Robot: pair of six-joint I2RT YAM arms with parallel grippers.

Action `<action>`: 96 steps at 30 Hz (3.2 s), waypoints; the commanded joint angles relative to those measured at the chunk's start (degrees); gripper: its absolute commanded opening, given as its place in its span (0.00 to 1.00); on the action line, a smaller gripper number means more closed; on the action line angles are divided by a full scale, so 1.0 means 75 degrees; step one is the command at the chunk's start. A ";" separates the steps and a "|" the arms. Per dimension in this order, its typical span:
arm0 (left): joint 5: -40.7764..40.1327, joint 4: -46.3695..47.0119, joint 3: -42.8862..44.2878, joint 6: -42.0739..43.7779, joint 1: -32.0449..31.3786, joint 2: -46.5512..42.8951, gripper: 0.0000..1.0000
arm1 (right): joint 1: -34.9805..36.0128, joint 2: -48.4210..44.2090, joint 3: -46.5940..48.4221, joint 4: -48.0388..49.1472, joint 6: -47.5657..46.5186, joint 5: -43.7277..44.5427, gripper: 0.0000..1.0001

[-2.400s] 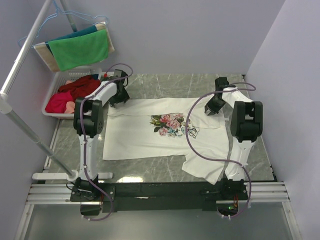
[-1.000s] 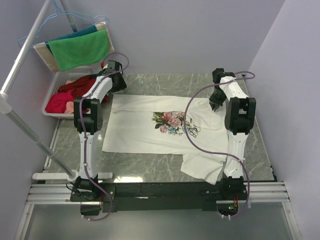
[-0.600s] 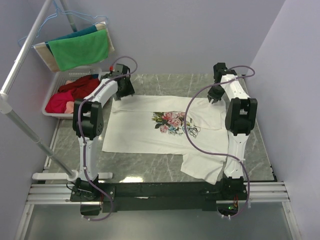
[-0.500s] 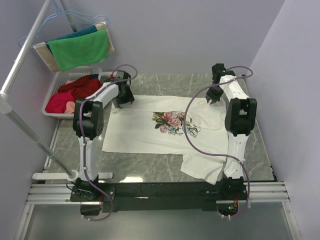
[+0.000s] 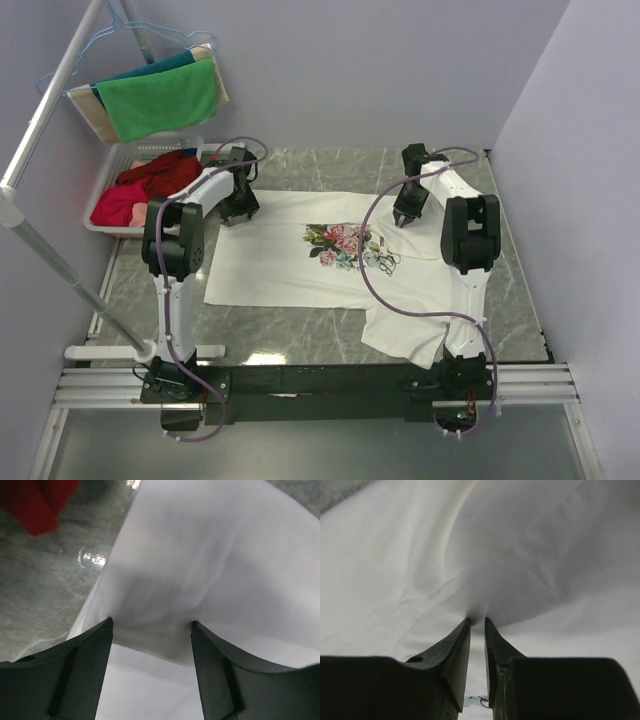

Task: Fold and stack the t-shirts
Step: Fold the tshirt

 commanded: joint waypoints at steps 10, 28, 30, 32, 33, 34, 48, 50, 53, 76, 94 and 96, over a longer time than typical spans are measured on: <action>-0.0920 -0.0727 0.0730 0.0146 0.0142 0.0273 0.71 | -0.0166 0.0429 0.0678 -0.0811 0.0118 0.0826 0.23; -0.0159 -0.0211 0.1000 0.0450 0.0201 -0.0240 0.75 | 0.1567 -0.2370 -0.1171 0.0746 -0.1781 0.2187 0.61; -0.0136 -0.0188 0.1059 0.0532 0.0142 -0.0287 0.76 | 0.1625 -0.2464 -0.1464 0.0817 -0.1792 0.2257 0.60; -0.0136 -0.0223 0.1152 0.0579 0.0095 -0.0299 0.78 | 0.1661 -0.2488 -0.1652 0.0840 -0.1839 0.2362 0.57; -0.0124 -0.0246 0.1176 0.0591 0.0095 -0.0288 0.79 | 0.1696 -0.2488 -0.1711 0.0840 -0.1921 0.2398 0.51; -0.0124 -0.0258 0.1211 0.0591 0.0083 -0.0276 0.80 | 0.1731 -0.2477 -0.1816 0.0840 -0.1945 0.2491 0.47; -0.0054 -0.0235 0.1082 0.0603 0.0025 -0.0159 0.83 | 0.1989 -0.1985 -0.1957 0.0922 -0.2097 0.2258 0.22; -0.0065 -0.0223 0.1071 0.0615 0.0025 -0.0159 0.83 | 0.2013 -0.1856 -0.1969 0.0888 -0.2097 0.2223 0.21; -0.0112 -0.0246 0.1106 0.0638 0.0025 -0.0112 0.83 | 0.2024 -0.1738 -0.1911 0.0841 -0.2109 0.2059 0.20; -0.0019 -0.0352 0.1563 0.0685 0.0025 0.0286 0.83 | 0.2106 -0.1070 -0.1395 0.0278 -0.1722 0.2527 0.18; -0.0019 -0.0305 0.1457 0.0697 0.0025 0.0251 0.83 | 0.1522 -0.1984 -0.0915 0.0149 -0.1594 0.1734 0.00; -0.0030 -0.0305 0.1446 0.0708 0.0025 0.0240 0.83 | 0.1276 -0.2183 -0.0867 0.0277 -0.1442 0.0738 0.00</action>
